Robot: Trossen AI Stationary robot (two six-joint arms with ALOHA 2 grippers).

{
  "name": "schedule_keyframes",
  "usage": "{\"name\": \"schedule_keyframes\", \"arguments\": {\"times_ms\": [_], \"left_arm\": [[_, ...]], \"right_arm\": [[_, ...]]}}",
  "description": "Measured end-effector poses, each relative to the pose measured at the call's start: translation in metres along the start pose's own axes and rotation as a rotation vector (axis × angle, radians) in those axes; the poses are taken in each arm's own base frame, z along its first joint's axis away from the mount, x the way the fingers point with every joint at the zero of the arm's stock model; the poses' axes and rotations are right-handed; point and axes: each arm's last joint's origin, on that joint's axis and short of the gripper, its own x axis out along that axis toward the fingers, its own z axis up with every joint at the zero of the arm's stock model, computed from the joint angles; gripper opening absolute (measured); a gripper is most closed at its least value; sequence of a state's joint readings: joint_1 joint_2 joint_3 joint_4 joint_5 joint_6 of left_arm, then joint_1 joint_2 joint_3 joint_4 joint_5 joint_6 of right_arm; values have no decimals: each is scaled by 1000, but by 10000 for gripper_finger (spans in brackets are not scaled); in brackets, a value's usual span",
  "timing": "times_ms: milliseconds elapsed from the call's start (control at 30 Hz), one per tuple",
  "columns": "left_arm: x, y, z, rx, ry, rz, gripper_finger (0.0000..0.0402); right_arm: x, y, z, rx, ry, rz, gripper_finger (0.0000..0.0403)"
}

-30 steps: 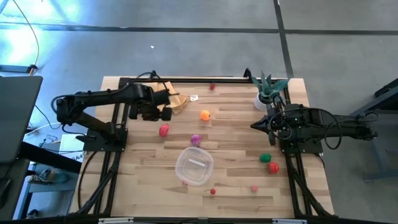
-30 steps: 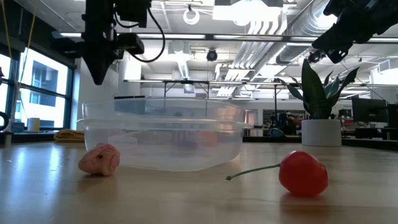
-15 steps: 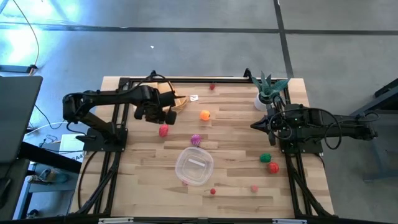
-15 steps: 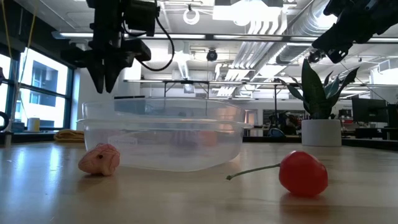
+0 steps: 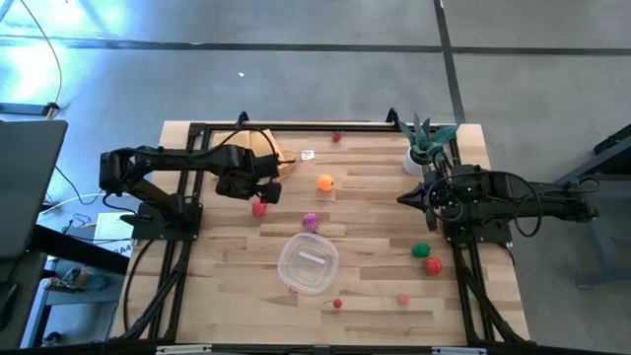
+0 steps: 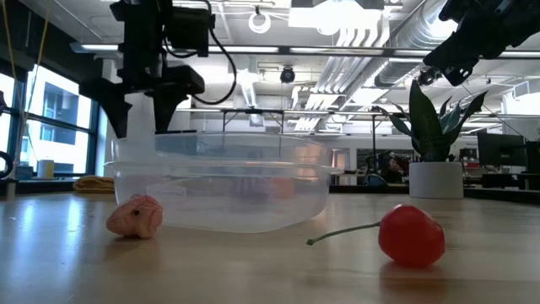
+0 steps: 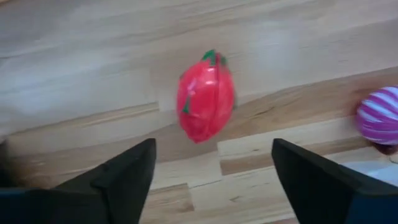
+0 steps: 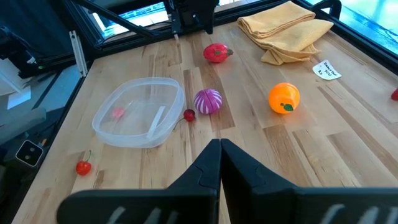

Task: Pick and placing Produce into tupperware
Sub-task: Put the dragon fruit into the bin

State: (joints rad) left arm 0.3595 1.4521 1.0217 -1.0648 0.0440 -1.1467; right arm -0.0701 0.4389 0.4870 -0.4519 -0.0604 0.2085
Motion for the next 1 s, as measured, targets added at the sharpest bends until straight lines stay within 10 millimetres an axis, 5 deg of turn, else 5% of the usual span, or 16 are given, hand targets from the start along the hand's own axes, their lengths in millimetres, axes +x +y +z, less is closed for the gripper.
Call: {"name": "schedule_keyframes", "arguments": {"times_ms": [400, 1000], "left_arm": [[29, -1, 2, -35, -4, 18, 396], [56, -8, 7, -49, 15, 70, 395]], "right_arm": [[0, 0, 0, 0, 0, 0, 0], [0, 0, 0, 0, 1, 0, 0]]}}
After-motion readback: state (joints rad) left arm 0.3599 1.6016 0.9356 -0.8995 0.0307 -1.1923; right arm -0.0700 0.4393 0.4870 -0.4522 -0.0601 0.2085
